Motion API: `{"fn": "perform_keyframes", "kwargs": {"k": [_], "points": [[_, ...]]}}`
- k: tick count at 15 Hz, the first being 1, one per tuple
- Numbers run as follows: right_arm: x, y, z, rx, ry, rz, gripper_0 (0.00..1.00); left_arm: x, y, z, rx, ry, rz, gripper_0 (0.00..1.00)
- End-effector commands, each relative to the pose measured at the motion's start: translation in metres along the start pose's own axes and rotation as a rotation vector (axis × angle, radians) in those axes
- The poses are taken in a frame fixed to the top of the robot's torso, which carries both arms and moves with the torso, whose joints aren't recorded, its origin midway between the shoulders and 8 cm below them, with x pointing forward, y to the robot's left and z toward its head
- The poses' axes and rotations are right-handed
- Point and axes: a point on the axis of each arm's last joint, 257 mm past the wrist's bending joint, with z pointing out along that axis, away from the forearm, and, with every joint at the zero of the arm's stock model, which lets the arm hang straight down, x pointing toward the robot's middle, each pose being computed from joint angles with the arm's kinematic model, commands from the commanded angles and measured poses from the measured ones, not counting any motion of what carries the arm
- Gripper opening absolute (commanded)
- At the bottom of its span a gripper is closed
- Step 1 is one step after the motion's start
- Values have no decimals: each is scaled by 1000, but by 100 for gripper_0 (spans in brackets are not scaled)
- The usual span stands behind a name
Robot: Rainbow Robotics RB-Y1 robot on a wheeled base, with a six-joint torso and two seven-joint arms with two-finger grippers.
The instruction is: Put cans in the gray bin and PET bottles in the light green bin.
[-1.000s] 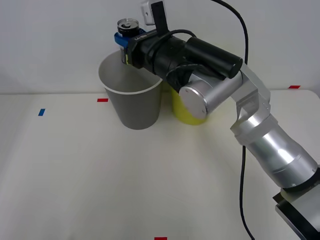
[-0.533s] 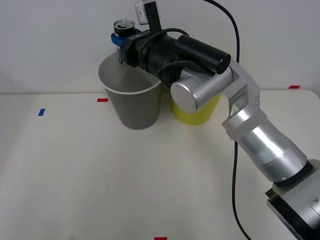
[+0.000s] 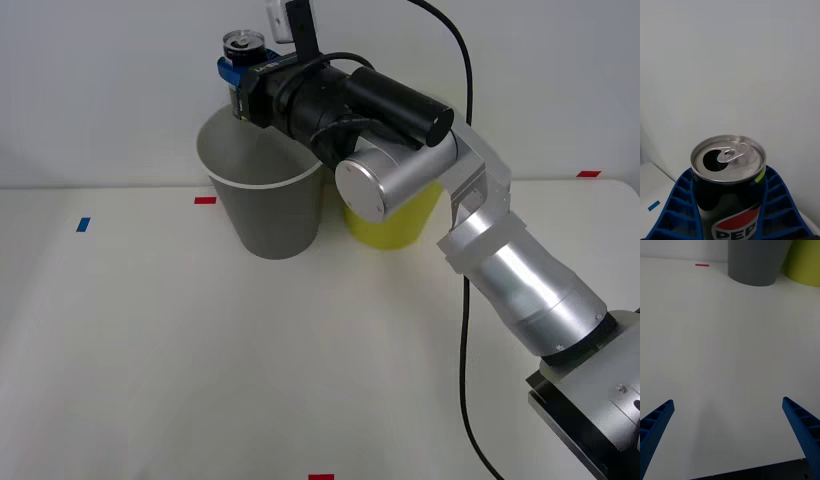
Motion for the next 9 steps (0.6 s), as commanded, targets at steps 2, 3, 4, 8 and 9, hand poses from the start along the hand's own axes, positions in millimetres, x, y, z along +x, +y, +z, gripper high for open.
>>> {"fn": "perform_keyframes", "kwargs": {"k": [2,3,4,8,9], "points": [[4,6,1,-3,5,-32,100,0,0,0,0,0,0,100],[3,7,2,-3,2,-39,100,0,0,0,0,0,0,100],[3,7,2,-1,2,-47,100,0,0,0,0,0,0,100],[-2,13,2,-9,-11,-61,100,0,0,0,0,0,0,100],[-11,15,0,-15,-26,-67,100,0,0,0,0,0,0,100]]}}
